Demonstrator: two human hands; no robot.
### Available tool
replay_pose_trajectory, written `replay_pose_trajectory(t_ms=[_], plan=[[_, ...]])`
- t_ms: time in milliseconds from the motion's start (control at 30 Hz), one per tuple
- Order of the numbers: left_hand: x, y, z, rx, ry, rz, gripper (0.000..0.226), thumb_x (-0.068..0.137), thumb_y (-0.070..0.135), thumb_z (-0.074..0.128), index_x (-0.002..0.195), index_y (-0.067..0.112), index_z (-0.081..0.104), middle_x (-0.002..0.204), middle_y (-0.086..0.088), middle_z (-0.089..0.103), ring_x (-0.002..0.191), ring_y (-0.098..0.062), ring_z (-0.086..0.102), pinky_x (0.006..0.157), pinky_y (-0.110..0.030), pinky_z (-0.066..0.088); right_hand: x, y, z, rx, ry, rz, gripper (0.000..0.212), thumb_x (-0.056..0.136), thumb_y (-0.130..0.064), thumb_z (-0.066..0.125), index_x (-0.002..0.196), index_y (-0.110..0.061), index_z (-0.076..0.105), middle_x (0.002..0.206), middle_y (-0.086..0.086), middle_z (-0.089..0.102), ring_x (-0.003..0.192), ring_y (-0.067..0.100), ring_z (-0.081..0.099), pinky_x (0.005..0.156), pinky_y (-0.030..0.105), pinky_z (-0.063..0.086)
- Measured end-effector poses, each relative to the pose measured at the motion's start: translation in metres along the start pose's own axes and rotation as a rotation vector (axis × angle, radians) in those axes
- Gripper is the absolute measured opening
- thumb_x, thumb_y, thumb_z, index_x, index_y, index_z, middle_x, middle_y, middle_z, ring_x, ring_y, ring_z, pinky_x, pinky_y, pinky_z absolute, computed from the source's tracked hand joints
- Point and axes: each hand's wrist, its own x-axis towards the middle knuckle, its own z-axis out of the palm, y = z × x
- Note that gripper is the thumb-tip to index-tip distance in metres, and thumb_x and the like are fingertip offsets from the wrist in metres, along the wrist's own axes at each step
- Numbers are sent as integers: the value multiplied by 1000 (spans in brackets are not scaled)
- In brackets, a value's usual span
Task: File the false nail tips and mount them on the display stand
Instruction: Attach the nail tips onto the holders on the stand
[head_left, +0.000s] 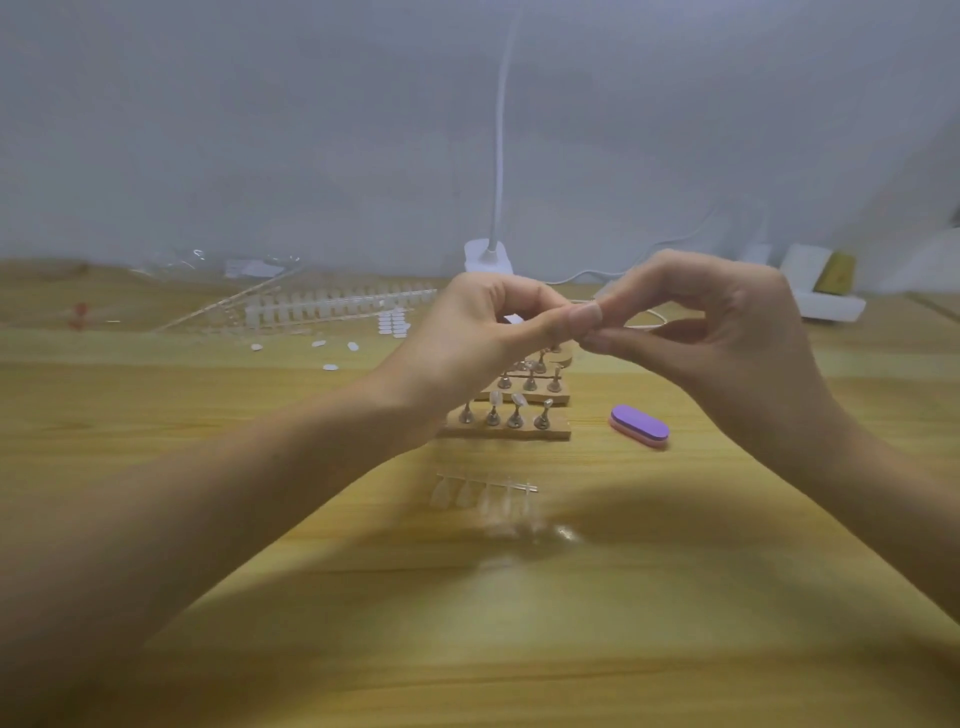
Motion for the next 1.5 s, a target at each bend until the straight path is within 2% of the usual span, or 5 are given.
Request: replay_pose_trajectory(t_ms=[133, 267, 667, 1100, 1500], plan=[[6, -10, -9, 474, -52, 131, 49, 74, 57, 70, 116, 33, 63, 79, 26, 66, 62, 1, 46, 57, -18, 37, -1, 9, -5, -37, 13, 25, 14, 77, -30, 80, 83, -19, 73, 83, -7, 74, 86, 12, 72, 68, 21, 58], [1, -26, -8, 829, -183, 110, 92, 77, 34, 78, 146, 54, 21, 106, 36, 63, 99, 8, 36, 74, -22, 37, 0, 22, -12, -98, 25, 113, 16, 76, -32, 80, 83, -19, 74, 82, -9, 74, 81, 7, 70, 64, 23, 57], [0, -40, 8, 850, 30, 152, 75, 79, 36, 75, 142, 44, 34, 82, 25, 64, 99, -7, 39, 80, -28, 23, -14, 38, 7, 13, -164, 224, 11, 79, -8, 81, 78, -15, 73, 78, -1, 72, 56, 0, 60, 52, 7, 39], [5, -53, 7, 828, 96, 151, 82, 80, 40, 75, 145, 47, 26, 80, 27, 65, 105, -9, 43, 76, -27, 17, -15, 41, 31, -7, -133, 227, 9, 79, -7, 80, 79, -15, 75, 79, -4, 73, 69, 13, 68, 49, 26, 51], [5, -53, 6, 813, 82, 142, 81, 82, 41, 72, 148, 43, 25, 81, 23, 66, 103, -8, 42, 77, -27, 17, -17, 40, 33, -25, -134, 228, 7, 78, -7, 80, 78, -13, 76, 76, -5, 74, 71, 11, 69, 58, 14, 48]])
